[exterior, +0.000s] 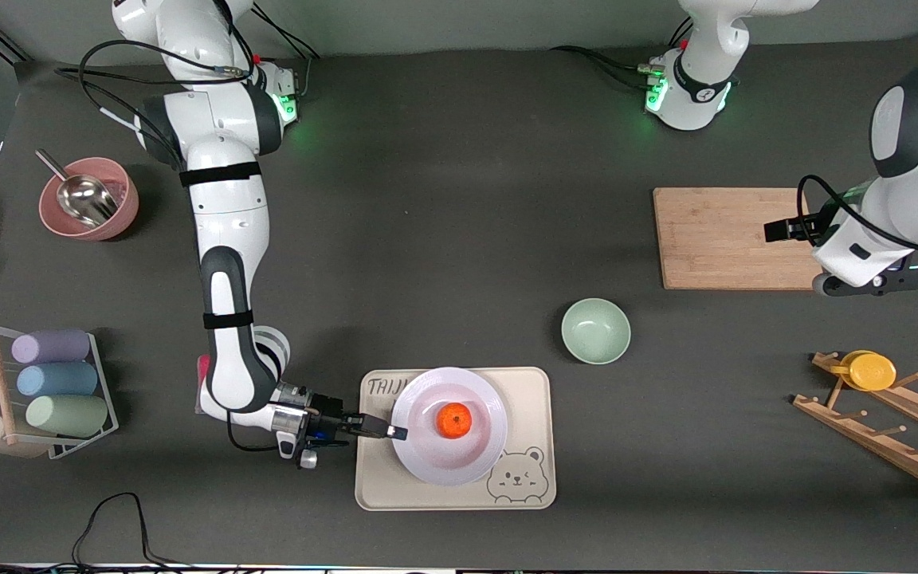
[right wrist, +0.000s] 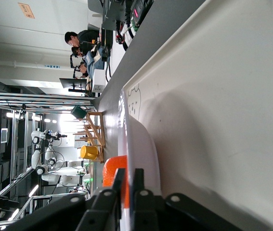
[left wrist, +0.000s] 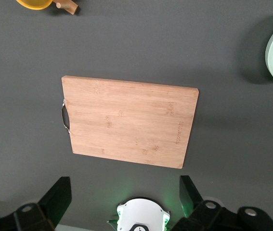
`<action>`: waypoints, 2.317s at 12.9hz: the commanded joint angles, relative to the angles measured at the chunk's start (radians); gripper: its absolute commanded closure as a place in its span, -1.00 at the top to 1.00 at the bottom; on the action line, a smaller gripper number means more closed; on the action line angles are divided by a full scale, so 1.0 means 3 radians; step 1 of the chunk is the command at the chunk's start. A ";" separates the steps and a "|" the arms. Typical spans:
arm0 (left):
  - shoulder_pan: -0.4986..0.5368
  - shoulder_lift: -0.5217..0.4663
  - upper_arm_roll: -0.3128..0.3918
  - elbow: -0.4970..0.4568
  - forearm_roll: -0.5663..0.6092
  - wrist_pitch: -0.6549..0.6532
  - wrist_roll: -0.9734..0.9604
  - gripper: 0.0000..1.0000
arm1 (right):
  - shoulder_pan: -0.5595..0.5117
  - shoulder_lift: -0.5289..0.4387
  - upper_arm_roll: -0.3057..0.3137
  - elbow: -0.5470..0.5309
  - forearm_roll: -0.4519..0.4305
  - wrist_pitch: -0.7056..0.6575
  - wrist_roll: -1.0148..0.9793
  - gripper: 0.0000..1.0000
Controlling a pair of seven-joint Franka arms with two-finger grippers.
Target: Place orange and plate with both arms
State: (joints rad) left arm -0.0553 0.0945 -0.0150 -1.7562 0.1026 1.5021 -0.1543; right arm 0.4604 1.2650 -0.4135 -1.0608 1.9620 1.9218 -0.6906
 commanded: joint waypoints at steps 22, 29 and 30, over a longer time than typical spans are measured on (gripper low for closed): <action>0.0005 -0.0283 0.0024 -0.0015 0.0001 -0.0103 -0.0048 1.00 | -0.0548 -0.2460 -0.0177 -0.0569 -0.4680 -0.1513 0.1477 1.00; 0.0010 -0.0892 0.0045 -0.0138 -0.0183 -0.0108 -0.0058 1.00 | -0.1385 -0.4000 0.1075 -0.1744 -0.6273 -0.1115 0.2072 1.00; 0.0021 -0.0964 0.0055 -0.0184 -0.0229 -0.0118 -0.0058 1.00 | -0.1447 -0.4103 0.1122 -0.1888 -0.6330 -0.0977 0.2072 1.00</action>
State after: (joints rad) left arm -0.0528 -0.1343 -0.0029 -1.7640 0.0603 1.4655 -0.1564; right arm 0.0734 0.1426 -0.1287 -1.4639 0.1093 1.5361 -0.0974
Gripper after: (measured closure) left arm 0.000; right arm 0.000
